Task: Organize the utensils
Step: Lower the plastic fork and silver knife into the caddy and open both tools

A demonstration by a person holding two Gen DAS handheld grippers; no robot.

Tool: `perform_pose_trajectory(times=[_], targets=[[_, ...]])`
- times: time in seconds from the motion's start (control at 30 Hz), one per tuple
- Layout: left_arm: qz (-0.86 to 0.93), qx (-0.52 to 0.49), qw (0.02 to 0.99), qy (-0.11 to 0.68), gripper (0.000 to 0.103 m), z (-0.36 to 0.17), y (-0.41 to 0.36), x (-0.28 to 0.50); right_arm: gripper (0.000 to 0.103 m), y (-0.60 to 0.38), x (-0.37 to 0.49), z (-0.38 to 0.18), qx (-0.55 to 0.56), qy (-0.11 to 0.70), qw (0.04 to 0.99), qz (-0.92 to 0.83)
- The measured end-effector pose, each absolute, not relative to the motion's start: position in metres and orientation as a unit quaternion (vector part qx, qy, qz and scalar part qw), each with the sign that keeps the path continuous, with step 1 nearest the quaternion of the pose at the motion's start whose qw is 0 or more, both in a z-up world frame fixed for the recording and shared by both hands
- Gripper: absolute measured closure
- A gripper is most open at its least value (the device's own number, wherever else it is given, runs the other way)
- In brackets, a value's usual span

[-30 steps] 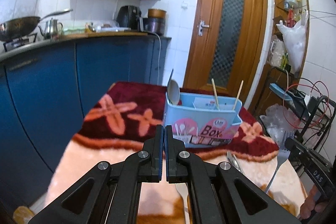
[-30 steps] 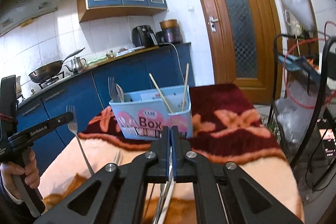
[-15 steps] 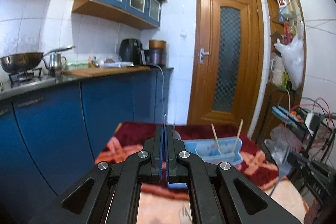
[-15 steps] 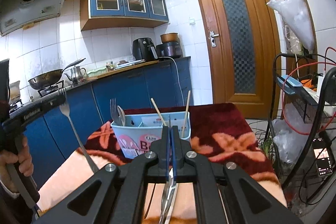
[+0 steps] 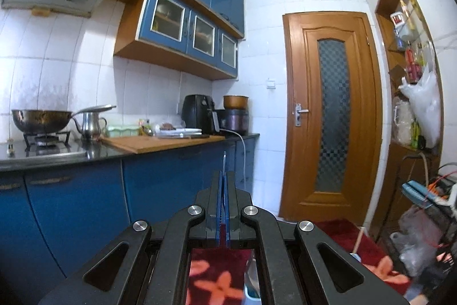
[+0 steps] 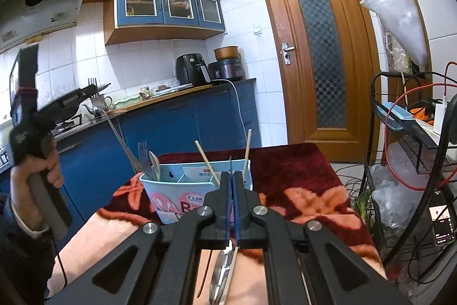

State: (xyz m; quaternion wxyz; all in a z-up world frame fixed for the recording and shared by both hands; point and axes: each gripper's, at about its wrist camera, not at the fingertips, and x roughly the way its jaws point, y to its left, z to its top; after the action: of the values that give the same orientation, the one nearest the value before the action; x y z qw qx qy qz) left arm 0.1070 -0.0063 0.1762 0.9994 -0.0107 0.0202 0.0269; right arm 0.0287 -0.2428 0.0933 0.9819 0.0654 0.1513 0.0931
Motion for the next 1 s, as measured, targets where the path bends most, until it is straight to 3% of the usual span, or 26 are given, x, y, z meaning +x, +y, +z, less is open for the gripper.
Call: perform_pose_trajectory(times=[0.17, 0.63, 1.0], targets=[[0.035, 0.022, 0.999, 0.012, 0.102, 0.153, -0.018, 0.122, 0.099, -0.248, 0.038, 0.099, 0.069, 0.146, 0.984, 0.082], [0.001, 0.004, 0.997, 0.08, 0.102, 0.104, -0.019, 0.155, 0.099, -0.24, 0.086, 0.141, 0.041, 0.073, 0.996, 0.022], [-0.011, -0.002, 0.996, 0.088, 0.102, 0.093, -0.02, 0.157, 0.099, -0.226, 0.136, 0.121, 0.01, 0.07, 0.997, -0.004]])
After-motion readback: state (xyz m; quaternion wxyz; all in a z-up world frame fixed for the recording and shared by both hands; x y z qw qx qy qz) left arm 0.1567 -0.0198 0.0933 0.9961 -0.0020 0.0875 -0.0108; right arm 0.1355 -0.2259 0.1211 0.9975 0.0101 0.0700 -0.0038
